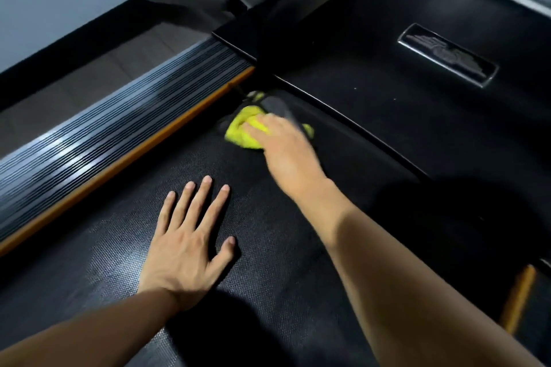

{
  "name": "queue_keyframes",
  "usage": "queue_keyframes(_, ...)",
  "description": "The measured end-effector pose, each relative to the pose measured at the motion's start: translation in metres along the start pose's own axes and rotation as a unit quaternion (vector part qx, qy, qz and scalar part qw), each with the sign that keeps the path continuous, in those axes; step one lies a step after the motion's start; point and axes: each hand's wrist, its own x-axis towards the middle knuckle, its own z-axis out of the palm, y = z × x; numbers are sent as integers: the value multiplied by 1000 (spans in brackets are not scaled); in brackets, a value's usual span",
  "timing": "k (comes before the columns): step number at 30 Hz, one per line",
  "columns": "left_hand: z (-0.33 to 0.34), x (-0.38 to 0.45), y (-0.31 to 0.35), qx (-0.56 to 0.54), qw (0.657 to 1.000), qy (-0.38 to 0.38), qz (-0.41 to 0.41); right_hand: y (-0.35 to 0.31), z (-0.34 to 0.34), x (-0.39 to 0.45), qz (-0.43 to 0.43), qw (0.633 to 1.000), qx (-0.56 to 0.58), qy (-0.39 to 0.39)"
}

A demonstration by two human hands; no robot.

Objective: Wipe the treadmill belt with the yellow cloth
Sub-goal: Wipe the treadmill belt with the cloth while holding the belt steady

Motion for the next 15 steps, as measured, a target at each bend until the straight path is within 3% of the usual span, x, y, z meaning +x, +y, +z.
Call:
queue_keyframes(3,0,1,0,3,1000,3,-4,40,-23,-35,145,988,-25,43)
queue_keyframes(7,0,-2,1,11,1000,8,-6,44,-52,-114,237,970,-35,45)
queue_keyframes(11,1,-2,4,9,1000,9,-9,37,-67,-174,275,955,-32,104)
queue_keyframes(15,2,-1,3,9,1000,13,-7,18,-43,-113,263,955,26,133)
